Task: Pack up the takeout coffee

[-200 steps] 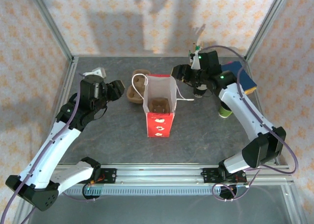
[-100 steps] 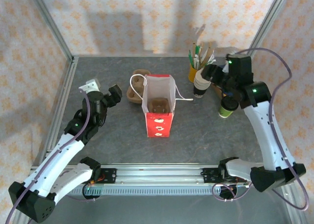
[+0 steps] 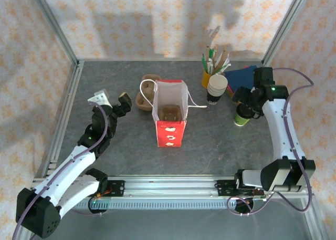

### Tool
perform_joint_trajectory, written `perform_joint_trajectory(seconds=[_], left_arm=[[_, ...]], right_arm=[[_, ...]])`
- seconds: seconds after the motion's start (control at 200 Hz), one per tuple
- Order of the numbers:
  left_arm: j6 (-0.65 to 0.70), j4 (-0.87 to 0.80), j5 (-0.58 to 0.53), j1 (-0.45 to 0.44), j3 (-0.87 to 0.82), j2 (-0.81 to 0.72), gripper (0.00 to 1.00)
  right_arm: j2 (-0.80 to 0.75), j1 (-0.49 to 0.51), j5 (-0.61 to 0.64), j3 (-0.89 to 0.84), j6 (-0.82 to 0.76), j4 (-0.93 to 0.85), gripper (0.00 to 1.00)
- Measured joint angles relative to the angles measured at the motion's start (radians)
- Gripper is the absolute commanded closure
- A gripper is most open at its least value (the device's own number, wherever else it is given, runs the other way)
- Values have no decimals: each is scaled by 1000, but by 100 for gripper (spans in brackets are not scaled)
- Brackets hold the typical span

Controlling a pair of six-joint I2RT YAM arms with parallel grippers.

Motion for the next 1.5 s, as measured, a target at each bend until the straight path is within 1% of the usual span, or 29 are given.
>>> perform_joint_trajectory(seconds=[0.045,0.105,0.255,0.576,0.801,1.106,1.246,1.351,1.497], left_arm=[[0,15,18,0,-10,4,1],[0,35,32,0,-23,3,1],[8,71,44,0,-40,-2,1],[16,99,40,0,-52,-32,1],[29,104,35,0,-66,-32,1],[37,104,35,0,-66,-32,1],[37,105,35,0,-66,-28,1],[37,105,35,0,-66,-23,1],[37,106,36,0,-66,-23,1]], right_arm=[[11,-4,19,-8,-10,-1,0],[18,-9,40,-17,-19,0,0],[26,-26,40,-24,-26,8,0],[166,-46,28,-24,-30,39,4],[198,-56,29,-24,-23,42,5],[210,-82,25,-24,-21,53,11],[216,-82,20,-24,-21,57,15],[221,-82,12,-25,-23,65,19],[222,-86,-5,-26,-29,68,22]])
